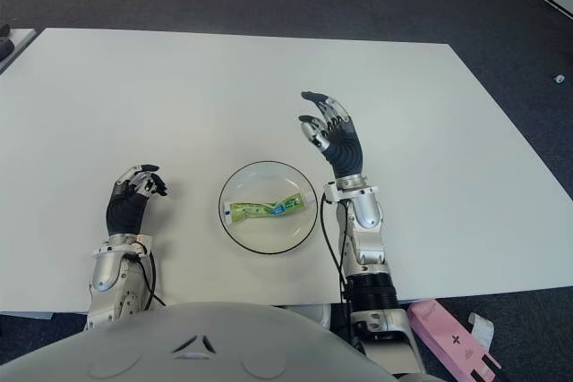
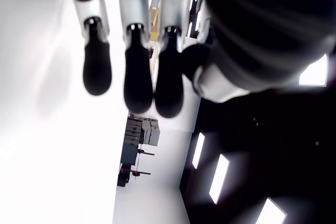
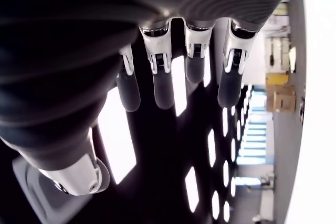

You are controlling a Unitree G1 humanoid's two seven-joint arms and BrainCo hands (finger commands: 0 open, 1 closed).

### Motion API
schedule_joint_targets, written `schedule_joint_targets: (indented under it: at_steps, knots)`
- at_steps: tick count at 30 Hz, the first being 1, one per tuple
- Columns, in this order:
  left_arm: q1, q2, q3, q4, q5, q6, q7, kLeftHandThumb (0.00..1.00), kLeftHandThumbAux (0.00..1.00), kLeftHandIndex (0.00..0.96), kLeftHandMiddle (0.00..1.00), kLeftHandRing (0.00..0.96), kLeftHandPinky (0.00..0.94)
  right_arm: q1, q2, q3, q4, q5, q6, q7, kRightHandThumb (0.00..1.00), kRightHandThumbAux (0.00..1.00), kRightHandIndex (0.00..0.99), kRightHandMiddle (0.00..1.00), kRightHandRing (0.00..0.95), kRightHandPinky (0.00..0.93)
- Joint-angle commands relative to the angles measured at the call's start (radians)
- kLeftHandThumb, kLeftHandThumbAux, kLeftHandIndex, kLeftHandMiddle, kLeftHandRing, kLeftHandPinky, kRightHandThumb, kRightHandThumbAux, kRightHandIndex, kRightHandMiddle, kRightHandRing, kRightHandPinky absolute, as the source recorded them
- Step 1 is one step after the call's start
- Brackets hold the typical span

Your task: Put the toothpaste on the table into the plate.

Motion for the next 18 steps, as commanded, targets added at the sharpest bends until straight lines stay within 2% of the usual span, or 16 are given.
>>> schedule_joint_targets:
  at_steps: [1,5,7,10,15,18]
  knots:
    - [-0.008,0.01,0.0,0.026,-0.002,0.007,-0.01,0.702,0.718,0.435,0.618,0.601,0.581,0.028,0.05,-0.051,-0.038,0.072,0.11,-0.051,0.38,0.736,0.27,0.325,0.317,0.379]
    - [-0.009,0.013,0.001,0.024,-0.001,0.016,-0.004,0.702,0.718,0.435,0.618,0.601,0.583,0.034,0.1,-0.101,-0.066,0.141,0.234,-0.134,0.391,0.77,0.31,0.364,0.375,0.444]
    - [-0.009,0.013,0.001,0.022,-0.003,0.019,-0.002,0.702,0.718,0.435,0.618,0.601,0.586,0.036,0.118,-0.12,-0.079,0.155,0.28,-0.169,0.571,0.745,0.374,0.404,0.421,0.481]
    - [-0.008,0.013,0.003,0.019,-0.004,0.02,-0.001,0.703,0.718,0.435,0.617,0.6,0.588,0.035,0.143,-0.152,-0.074,0.162,0.329,-0.224,0.656,0.733,0.404,0.432,0.451,0.502]
    - [-0.008,0.012,0.005,0.02,-0.009,0.012,-0.004,0.704,0.718,0.435,0.61,0.594,0.586,0.02,0.202,-0.23,0.016,0.172,0.364,-0.315,0.696,0.727,0.421,0.486,0.503,0.538]
    - [-0.01,0.015,0.005,0.024,-0.008,0.008,-0.01,0.704,0.718,0.435,0.608,0.592,0.584,0.016,0.22,-0.25,0.03,0.181,0.381,-0.337,0.703,0.726,0.425,0.513,0.523,0.544]
